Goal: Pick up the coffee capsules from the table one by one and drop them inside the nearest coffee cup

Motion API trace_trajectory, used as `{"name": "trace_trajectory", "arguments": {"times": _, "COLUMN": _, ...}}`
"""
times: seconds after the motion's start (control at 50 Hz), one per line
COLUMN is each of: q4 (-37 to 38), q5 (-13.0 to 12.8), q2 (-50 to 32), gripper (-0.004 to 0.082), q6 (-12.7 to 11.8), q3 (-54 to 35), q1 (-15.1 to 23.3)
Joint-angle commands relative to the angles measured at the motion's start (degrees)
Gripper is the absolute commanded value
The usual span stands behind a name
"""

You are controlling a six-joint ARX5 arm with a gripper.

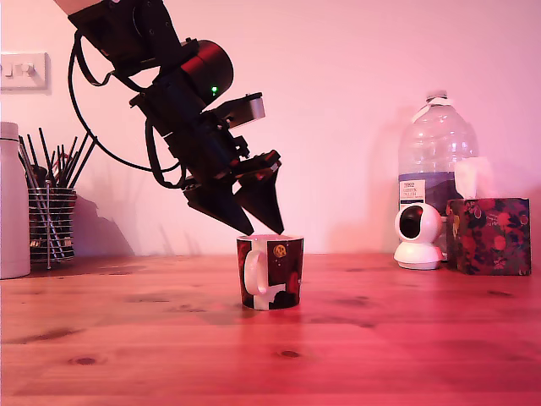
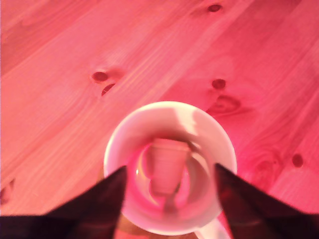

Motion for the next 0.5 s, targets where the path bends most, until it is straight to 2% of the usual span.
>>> {"name": "trace_trajectory", "arguments": {"times": 0.0, "q4": 0.52, "q5": -0.07, "q2": 0.52, "gripper": 0.0636, "q6": 0.63, "q3": 0.39, "q1": -0.2}}
{"name": "trace_trajectory", "arguments": {"times": 0.12, "q4": 0.09, "q5": -0.15, "q2": 0.24, "gripper": 0.061, "q6": 1.68, "q3": 0.46, "q1": -0.2}}
{"name": "trace_trajectory", "arguments": {"times": 0.2, "q4": -0.15, "q5": -0.66, "q2": -0.15, "gripper": 0.0557, "q6": 1.77, "q3": 0.46, "q1": -0.22}}
{"name": "trace_trajectory", "arguments": {"times": 0.26, "q4": -0.52, "q5": -1.29, "q2": -0.63, "gripper": 0.0446, "q6": 1.79, "q3": 0.46, "q1": -0.31}}
{"name": "trace_trajectory", "arguments": {"times": 0.4, "q4": -1.97, "q5": -1.03, "q2": -3.19, "gripper": 0.0016, "q6": 1.77, "q3": 0.46, "q1": -0.31}}
{"name": "trace_trajectory", "arguments": {"times": 0.42, "q4": -2.36, "q5": -0.87, "q2": -3.58, "gripper": -0.0024, "q6": 1.77, "q3": 0.46, "q1": -0.31}}
{"name": "trace_trajectory", "arguments": {"times": 0.48, "q4": -3.8, "q5": -0.28, "q2": -4.76, "gripper": -0.0014, "q6": 1.73, "q3": 0.44, "q1": -0.31}}
